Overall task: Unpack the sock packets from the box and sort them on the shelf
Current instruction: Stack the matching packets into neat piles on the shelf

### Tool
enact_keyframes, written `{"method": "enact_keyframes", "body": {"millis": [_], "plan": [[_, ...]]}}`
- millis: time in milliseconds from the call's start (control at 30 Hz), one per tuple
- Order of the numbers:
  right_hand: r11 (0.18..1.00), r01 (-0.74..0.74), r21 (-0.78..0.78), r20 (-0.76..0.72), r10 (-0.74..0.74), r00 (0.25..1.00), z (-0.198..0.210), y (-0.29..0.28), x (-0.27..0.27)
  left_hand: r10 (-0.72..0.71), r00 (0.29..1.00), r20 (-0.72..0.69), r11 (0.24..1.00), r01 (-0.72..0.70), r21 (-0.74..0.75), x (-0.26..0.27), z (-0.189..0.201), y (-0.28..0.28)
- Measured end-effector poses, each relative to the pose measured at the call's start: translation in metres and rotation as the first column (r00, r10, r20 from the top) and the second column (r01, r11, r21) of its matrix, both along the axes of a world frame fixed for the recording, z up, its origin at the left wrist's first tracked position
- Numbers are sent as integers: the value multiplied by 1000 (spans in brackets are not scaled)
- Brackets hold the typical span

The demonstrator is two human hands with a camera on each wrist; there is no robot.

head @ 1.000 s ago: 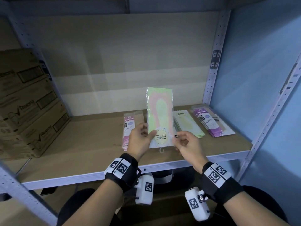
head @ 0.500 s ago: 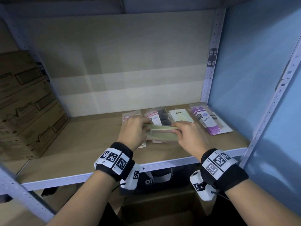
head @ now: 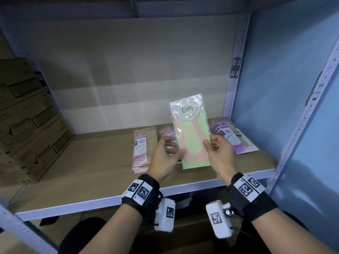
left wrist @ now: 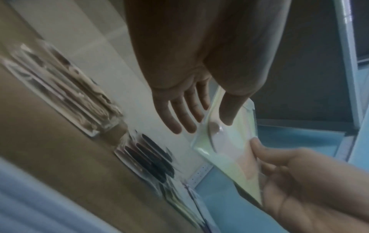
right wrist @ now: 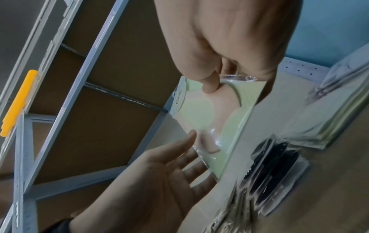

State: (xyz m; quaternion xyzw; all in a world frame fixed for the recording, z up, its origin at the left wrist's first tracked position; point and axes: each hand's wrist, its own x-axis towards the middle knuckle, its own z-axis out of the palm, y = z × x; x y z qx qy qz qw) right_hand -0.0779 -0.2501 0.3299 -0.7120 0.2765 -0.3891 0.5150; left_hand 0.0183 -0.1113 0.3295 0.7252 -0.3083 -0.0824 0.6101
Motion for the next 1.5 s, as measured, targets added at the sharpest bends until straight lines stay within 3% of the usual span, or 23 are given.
{"method": "enact_keyframes", "body": {"millis": [200, 333, 467, 567, 633, 800, 900, 1133, 1300, 1500], "plan": [[992, -44, 116, 68, 36, 997, -7, 2, 1, 3, 1000, -4, 999, -3, -46, -6, -7, -13], [992, -99, 75, -43, 103, 994, -6, -10, -8, 28, 999, -31, 999, -29, -27, -3, -4, -25], [998, -23, 66, -60, 27, 998, -2, -40, -7, 91, 996, 7, 996, -91, 11, -2, 5, -63], [998, 52, 26, -58, -50, 997, 2, -68, -9, -7, 990, 140, 985, -18, 171, -1, 8, -94], [998, 59, -24, -121, -62, 991, -1, -86, -6, -94, 968, 233, 934, 5, 358, 3, 5, -111], [997, -57, -61, -342, 33, 939, -17, -112, 4, -182, 912, 369, 742, -118, 660, 9, -6, -138], [990, -132, -41, -432, 102, 896, -28, -117, 13, -230, 889, 397, 632, -173, 755, 12, -15, -149], [963, -221, -152, -636, 76, 768, -53, -119, 33, -328, 844, 425, 430, -267, 862, 20, -27, -154], [944, -235, -232, -686, 13, 728, -61, -119, 37, -384, 835, 393, 374, -248, 893, 26, -29, -157], [938, -236, -253, -665, 9, 747, -59, -116, 35, -383, 842, 379, 401, -218, 890, 27, -29, -154]]}}
